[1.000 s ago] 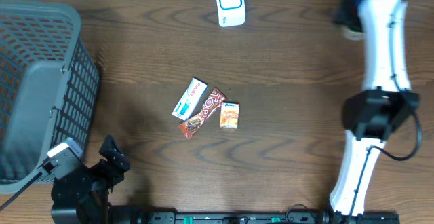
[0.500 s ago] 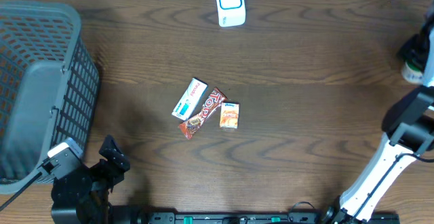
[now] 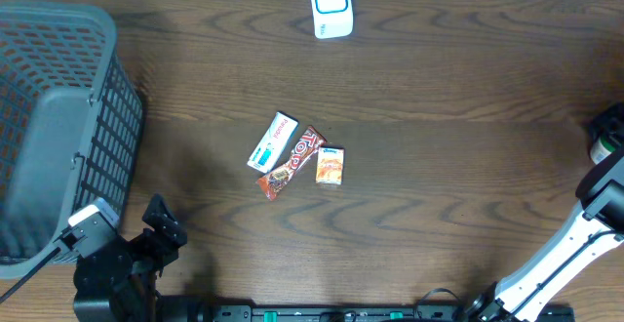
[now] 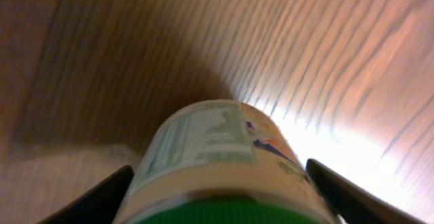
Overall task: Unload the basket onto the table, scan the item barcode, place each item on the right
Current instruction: 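Carry the jar to the right table edge and set it down, then reach the right gripper to the orange Kleenex pack at table center, then grasp the Kleenex pack with the right gripper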
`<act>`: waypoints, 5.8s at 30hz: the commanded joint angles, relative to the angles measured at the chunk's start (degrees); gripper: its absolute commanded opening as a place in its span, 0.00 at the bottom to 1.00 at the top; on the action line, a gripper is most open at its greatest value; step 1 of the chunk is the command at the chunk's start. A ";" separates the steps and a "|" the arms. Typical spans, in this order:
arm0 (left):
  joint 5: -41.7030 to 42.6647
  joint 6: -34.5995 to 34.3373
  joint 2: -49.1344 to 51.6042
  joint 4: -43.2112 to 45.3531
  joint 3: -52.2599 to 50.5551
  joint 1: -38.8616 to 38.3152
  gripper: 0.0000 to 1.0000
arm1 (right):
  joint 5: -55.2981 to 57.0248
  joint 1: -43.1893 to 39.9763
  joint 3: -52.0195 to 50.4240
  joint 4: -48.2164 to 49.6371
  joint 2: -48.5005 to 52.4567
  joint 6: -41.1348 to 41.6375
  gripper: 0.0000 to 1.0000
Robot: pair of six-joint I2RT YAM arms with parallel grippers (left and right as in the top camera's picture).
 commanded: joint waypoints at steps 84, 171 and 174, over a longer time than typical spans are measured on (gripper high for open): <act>-0.31 -0.70 -0.26 -0.15 0.28 0.28 0.88 | -19.56 76.76 -32.06 13.25 -14.32 -52.83 0.79; -0.31 -0.70 -0.26 -0.15 0.28 0.28 0.88 | -8.11 72.72 -26.97 10.97 -14.36 -32.17 0.01; -0.33 -0.70 -0.26 -0.13 0.28 0.28 0.88 | -8.11 72.70 -26.97 10.80 -14.36 -30.82 0.01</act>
